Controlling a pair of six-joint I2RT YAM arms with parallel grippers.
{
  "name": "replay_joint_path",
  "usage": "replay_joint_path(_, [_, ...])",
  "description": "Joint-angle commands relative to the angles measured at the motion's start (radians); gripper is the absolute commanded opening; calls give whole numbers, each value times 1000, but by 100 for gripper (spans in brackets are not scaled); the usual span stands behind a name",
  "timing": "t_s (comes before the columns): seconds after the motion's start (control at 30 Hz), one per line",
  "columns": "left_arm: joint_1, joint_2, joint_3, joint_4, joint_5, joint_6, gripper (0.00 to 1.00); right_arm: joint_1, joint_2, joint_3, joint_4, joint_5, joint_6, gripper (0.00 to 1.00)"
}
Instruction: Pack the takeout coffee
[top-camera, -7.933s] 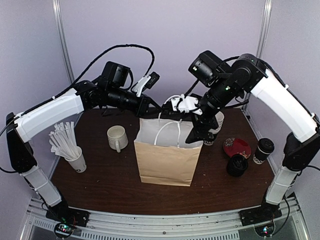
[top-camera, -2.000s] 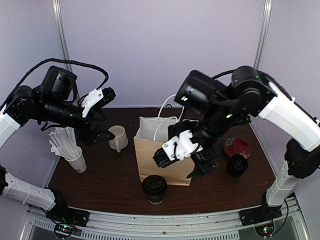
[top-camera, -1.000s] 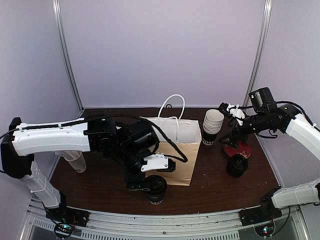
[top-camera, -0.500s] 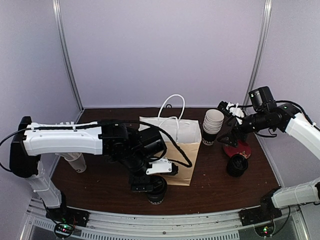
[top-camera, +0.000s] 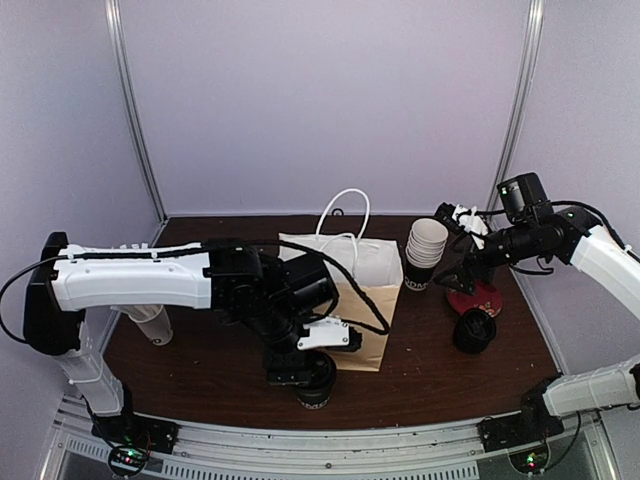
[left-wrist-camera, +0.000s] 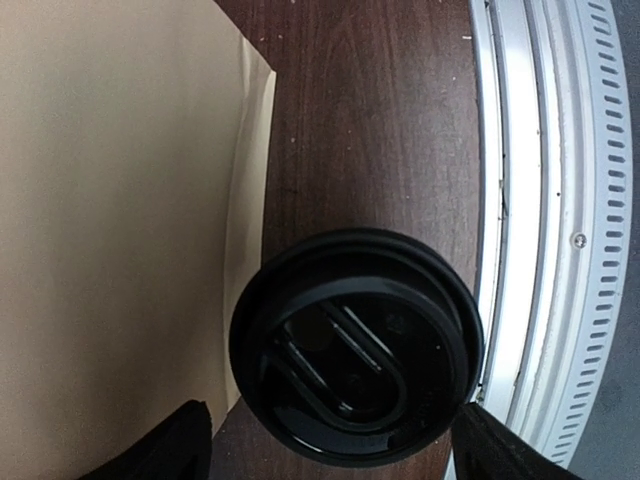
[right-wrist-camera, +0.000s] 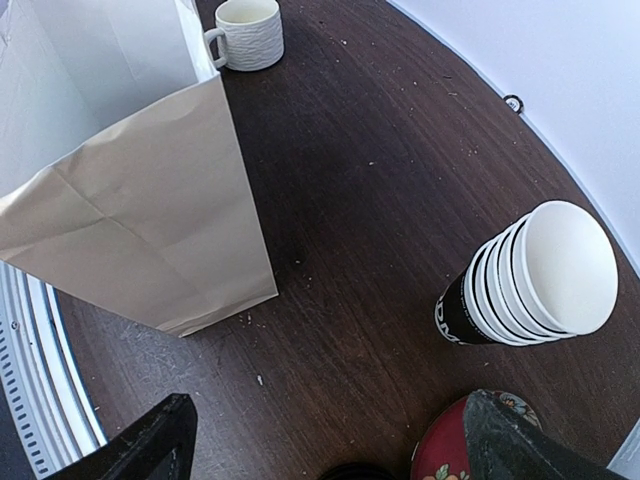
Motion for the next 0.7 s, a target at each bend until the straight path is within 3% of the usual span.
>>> replay_joint_path(0.0, [-2, 17, 25, 14, 73, 21, 87, -2, 0, 3, 1, -24, -6, 96])
replay_joint_path(0.27, [-6, 52, 35, 17, 73, 30, 88, -2, 4, 1, 0, -29, -10, 96])
replay_joint_path(0.67, [-7, 80, 43, 26, 75, 33, 76, 1, 8, 0, -2, -30, -16, 96])
